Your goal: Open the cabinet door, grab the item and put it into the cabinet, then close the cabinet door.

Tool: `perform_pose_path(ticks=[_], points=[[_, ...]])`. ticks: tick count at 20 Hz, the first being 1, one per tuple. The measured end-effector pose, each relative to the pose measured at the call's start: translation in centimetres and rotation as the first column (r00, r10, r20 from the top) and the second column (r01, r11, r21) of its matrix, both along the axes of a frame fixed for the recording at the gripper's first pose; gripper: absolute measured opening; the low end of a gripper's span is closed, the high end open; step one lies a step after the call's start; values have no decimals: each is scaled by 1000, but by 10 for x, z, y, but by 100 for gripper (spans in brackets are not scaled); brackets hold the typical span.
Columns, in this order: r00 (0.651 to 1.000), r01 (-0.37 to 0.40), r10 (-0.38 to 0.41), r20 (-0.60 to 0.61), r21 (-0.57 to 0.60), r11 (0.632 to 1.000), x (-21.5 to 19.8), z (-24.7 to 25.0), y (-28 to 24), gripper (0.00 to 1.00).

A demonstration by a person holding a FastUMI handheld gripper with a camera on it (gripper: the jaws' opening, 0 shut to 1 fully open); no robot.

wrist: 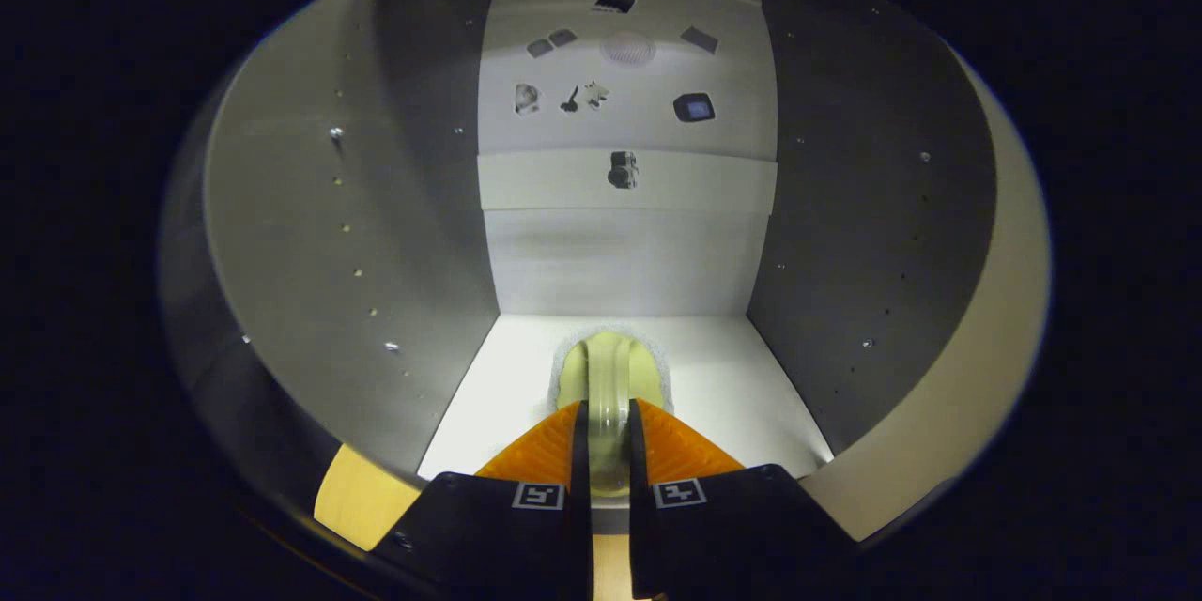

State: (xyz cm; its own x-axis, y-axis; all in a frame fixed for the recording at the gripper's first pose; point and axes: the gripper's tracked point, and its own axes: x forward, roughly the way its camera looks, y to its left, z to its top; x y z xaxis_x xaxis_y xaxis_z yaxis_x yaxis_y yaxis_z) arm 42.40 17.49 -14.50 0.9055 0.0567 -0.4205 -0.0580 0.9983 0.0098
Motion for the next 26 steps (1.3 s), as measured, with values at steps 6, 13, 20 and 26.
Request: perform_pose_path(ticks=[6, 13, 20, 26], points=[[997, 46, -48, -59, -41, 998, 30, -35, -3, 19], [995, 64, -68, -68, -70, 995, 38, -45, -5, 72], [993, 86, -84, 84, -16, 996, 15, 14, -14, 98], [937, 92, -86, 339, -1, 996, -55, 108, -31, 98]])
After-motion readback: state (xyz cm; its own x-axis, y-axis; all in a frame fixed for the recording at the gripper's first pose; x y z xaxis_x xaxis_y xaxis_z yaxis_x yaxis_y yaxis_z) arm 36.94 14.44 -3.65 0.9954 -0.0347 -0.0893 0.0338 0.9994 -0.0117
